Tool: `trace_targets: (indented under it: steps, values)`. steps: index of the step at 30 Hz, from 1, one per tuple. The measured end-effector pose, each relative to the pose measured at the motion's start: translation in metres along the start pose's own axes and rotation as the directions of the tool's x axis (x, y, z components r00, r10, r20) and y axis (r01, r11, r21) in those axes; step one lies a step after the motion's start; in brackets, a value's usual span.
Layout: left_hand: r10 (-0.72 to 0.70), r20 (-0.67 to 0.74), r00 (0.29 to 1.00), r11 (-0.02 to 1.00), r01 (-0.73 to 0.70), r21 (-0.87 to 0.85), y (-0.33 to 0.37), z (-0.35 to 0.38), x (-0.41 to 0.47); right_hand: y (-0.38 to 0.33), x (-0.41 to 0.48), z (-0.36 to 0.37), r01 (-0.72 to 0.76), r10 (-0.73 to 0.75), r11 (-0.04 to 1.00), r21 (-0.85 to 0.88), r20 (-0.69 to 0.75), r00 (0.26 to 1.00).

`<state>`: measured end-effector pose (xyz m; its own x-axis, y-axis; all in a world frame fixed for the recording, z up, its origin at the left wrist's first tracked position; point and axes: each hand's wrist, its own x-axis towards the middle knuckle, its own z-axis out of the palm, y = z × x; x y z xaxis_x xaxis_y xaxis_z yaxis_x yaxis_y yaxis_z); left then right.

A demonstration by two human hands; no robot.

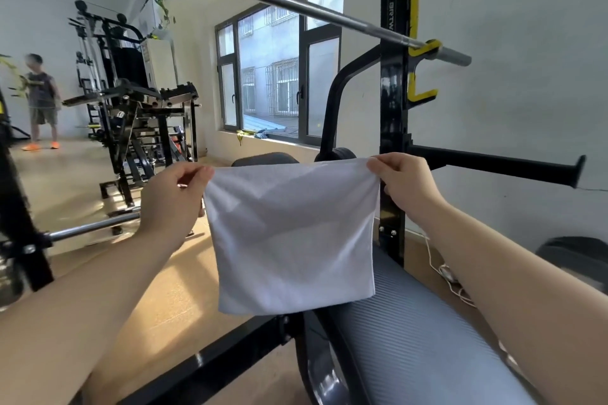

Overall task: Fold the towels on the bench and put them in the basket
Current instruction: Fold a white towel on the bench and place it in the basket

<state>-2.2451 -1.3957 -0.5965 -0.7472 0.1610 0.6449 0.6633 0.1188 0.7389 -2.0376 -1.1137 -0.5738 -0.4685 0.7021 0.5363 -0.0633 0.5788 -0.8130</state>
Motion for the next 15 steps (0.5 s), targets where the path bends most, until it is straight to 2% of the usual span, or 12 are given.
trace_targets:
  steps: [4,10,15]
  values:
    - [-0.105,0.054,0.993,0.985,0.111,-0.132,-0.004,-0.020,-0.023,-0.004,-0.035,-0.007,-0.012,0.014,0.999,-0.048,0.033,0.999]
    - [-0.202,0.125,0.971,0.966,0.218,-0.135,-0.018,-0.047,-0.060,-0.011,-0.084,-0.005,-0.010,0.009,1.000,0.010,0.085,0.996]
    - [-0.281,0.157,0.947,0.942,0.303,-0.141,-0.036,-0.060,-0.083,-0.005,-0.116,0.003,-0.130,0.100,0.983,0.129,0.218,0.971]
